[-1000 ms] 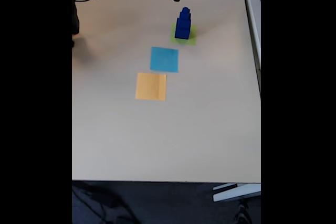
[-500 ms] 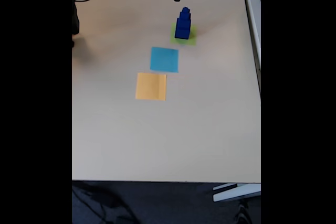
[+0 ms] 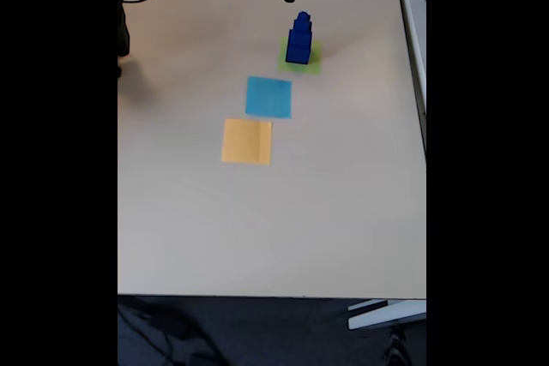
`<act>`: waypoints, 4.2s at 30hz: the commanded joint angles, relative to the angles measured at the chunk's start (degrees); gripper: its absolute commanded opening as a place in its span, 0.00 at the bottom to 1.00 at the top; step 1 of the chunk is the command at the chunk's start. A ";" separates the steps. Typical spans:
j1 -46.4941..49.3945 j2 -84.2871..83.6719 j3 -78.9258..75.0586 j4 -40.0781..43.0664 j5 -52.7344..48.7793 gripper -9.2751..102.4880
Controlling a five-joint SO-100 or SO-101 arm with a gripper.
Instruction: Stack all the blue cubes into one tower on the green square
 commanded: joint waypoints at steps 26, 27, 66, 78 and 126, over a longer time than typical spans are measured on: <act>3.43 9.14 -0.18 1.05 -19.78 0.08; 3.96 10.11 -0.18 1.41 -23.47 0.08; 8.53 78.05 66.53 -11.34 -64.86 0.08; 8.26 95.80 90.09 -23.99 -76.38 0.08; 6.06 130.96 145.11 -24.26 -95.89 0.08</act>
